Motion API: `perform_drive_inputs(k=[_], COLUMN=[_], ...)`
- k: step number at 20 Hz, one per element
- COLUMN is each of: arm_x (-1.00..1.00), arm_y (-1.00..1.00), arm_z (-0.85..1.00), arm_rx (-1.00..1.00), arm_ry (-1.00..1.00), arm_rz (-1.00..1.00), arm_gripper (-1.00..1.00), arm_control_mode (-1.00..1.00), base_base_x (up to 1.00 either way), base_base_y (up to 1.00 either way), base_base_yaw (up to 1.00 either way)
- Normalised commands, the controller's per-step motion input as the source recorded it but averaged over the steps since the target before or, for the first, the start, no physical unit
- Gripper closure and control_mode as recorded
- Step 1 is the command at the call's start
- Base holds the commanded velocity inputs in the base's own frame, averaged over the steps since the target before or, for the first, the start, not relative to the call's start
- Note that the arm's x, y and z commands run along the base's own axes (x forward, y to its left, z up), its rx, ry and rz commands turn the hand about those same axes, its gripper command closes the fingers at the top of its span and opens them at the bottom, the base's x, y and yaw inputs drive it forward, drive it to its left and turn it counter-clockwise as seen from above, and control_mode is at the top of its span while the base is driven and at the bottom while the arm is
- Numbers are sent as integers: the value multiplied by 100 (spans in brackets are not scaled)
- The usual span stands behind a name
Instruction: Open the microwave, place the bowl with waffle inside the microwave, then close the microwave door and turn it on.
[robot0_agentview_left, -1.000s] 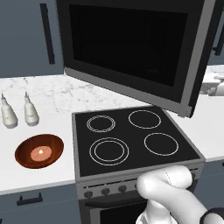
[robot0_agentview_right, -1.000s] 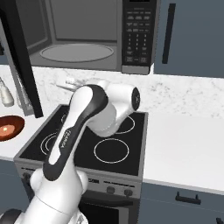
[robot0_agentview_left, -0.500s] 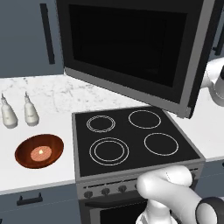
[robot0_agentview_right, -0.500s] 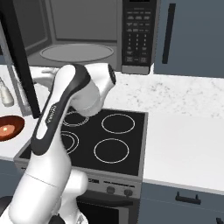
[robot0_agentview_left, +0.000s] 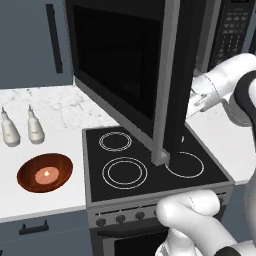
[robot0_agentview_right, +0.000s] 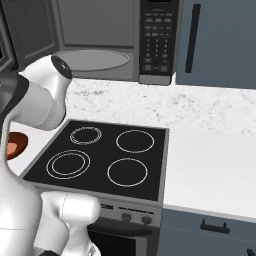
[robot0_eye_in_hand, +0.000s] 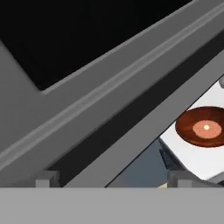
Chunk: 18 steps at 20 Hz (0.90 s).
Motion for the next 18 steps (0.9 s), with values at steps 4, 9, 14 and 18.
perform_drive_inputs(k=[4, 9, 14, 18], arm_x=[0, 0, 1, 29], arm_y=[51, 35, 28, 20], arm_z=[0, -4, -10, -16], arm_rx=[-1, 0, 0, 0], arm_ry=[0, 0, 0, 3], arm_rz=[0, -6, -12, -14], arm_gripper=[-100, -100, -100, -100], arm_control_mode=[-100, -100, -100, -100], base_base_x=[0, 0, 0, 0], base_base_y=[0, 0, 0, 0], base_base_yaw=[0, 0, 0, 0])
